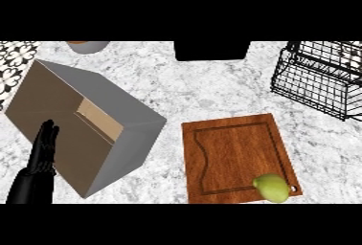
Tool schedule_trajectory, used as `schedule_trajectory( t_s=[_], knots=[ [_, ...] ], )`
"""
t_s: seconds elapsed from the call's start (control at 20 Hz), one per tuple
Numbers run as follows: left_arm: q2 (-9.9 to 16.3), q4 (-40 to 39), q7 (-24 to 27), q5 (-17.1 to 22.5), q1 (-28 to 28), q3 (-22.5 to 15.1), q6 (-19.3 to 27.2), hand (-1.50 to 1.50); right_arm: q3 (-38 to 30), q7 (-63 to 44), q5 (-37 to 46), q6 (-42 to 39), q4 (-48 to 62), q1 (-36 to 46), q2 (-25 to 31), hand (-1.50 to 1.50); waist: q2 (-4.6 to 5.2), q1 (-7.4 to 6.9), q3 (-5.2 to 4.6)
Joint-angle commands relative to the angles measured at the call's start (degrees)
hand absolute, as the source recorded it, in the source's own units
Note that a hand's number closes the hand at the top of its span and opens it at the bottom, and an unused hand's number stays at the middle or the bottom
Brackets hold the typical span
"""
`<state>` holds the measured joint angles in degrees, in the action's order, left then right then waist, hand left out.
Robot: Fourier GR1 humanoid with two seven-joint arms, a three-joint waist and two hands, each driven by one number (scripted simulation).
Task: Pick the squash from the cutting board and place it in the tiered basket
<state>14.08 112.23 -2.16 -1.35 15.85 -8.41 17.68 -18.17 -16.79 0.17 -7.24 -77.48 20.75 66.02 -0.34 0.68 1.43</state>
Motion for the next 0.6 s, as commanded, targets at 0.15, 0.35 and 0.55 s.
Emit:
schedule_trajectory(
  t_s=[0.15, 0.35, 0.55],
  knots=[
    [-2.2, -12.4, -4.7, 1.1, -1.1, -4.0, -2.4, 0.0, 2.9, 0.2, 0.9, -1.8, 5.5, 5.4, 0.5, 1.5, 2.37, -2.32, -1.55],
    [-2.0, -12.8, -4.2, 0.8, -0.4, -3.6, -2.7, 0.0, 6.5, 3.7, 3.9, -1.2, 8.2, 5.4, -2.0, 1.5, 2.31, -2.64, -1.47],
    [-2.6, -13.7, -5.4, 0.3, -2.7, -3.9, -2.6, 0.0, 10.4, 3.5, 6.7, -0.4, 9.7, 7.9, -4.3, 1.5, 2.39, -2.49, -1.51]
  ],
)
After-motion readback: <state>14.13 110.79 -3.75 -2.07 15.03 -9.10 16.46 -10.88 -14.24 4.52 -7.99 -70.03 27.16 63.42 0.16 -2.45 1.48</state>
